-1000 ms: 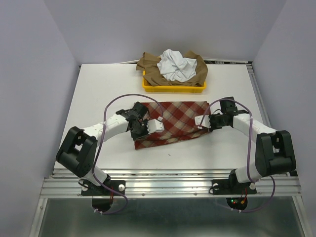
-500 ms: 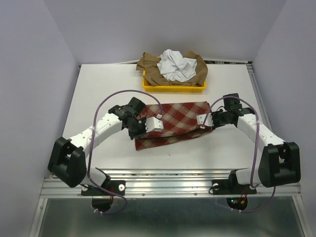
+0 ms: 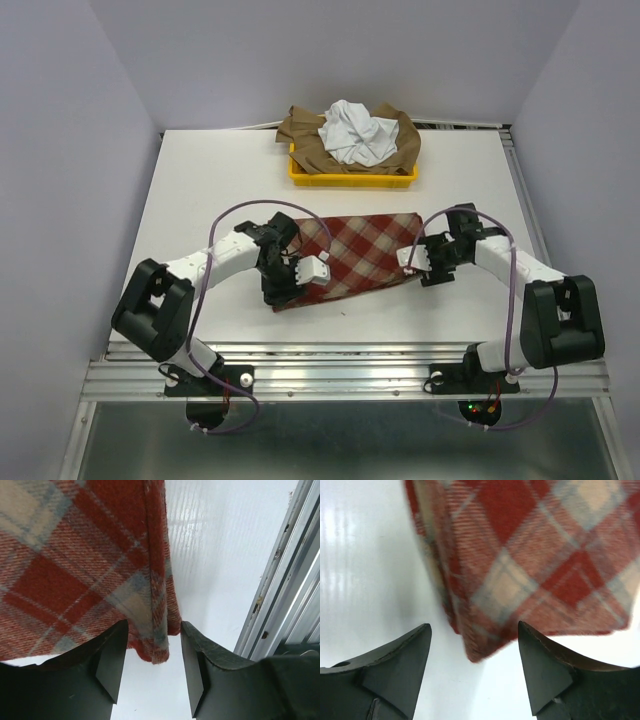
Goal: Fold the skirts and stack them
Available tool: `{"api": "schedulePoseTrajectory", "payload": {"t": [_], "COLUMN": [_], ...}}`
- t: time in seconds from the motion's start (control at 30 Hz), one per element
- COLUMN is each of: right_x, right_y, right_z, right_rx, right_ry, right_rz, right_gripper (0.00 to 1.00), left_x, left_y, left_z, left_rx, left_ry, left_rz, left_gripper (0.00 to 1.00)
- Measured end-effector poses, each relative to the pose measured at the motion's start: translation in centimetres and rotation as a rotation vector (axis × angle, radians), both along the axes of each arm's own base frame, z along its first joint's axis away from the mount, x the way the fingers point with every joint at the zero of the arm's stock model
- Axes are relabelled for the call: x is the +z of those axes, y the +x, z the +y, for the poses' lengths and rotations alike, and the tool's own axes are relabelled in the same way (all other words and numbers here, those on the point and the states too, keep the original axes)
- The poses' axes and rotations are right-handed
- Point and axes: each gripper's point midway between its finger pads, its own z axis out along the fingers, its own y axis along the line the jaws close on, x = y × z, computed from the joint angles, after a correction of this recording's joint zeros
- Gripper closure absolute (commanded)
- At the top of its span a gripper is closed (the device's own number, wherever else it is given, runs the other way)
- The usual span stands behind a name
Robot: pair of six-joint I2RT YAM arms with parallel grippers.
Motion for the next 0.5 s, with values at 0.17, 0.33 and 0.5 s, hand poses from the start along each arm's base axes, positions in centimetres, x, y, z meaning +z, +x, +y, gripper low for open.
{"api": "schedulePoseTrajectory", "payload": {"t": [0.17, 0.33, 0.5], "right_x": [3.9, 10.0, 12.1], "right_y": [2.5, 7.3, 11.2], "right_z": [0.1, 0.8, 2.5], "right_rx": [-0.08, -0.2, -0.271], "right_ry": [0.037, 0.142, 0.256], "right_rz": [-0.073, -0.149, -0.1], "right_gripper": [0.31, 0.34, 0.38], "left_x": [2.8, 6.7, 8.3], "left_y": [0.7, 3.0, 4.8], "left_z": [-1.0, -2.3, -3.7], "left_rx": [0.015, 0.121, 0.233], "left_ry": [-0.087, -0.225, -0.32], "left_rz": [-0.051, -0.172, -0.231], "left_gripper": [0.46, 0.46, 0.5]}}
